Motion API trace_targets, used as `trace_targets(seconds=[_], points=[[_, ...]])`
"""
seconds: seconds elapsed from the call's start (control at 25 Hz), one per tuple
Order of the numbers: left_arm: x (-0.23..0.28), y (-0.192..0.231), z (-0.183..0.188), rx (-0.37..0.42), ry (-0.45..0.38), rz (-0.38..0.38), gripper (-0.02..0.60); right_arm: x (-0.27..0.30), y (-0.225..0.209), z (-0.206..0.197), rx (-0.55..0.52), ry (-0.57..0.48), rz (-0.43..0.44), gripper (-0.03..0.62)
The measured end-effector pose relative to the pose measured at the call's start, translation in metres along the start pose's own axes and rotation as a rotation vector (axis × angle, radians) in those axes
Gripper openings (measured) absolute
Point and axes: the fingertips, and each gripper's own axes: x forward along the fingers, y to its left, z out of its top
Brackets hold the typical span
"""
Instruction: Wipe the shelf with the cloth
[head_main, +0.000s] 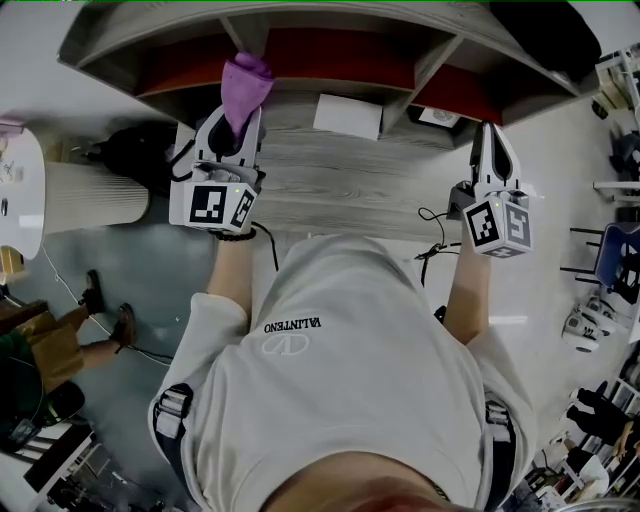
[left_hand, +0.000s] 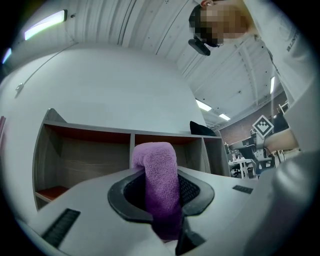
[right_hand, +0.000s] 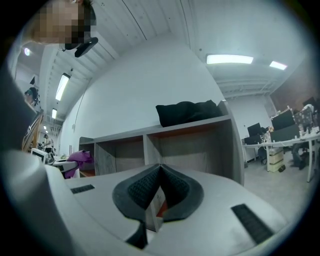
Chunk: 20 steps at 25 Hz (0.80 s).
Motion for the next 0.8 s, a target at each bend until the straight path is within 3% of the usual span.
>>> trace_targets(seconds=[0.8], points=[[-0.0032, -0.0035, -0.0006, -0.007, 0.000, -0.014, 0.097, -0.0053, -0.0040, -0.0001, 0.023, 0.001, -0.009, -0.002]])
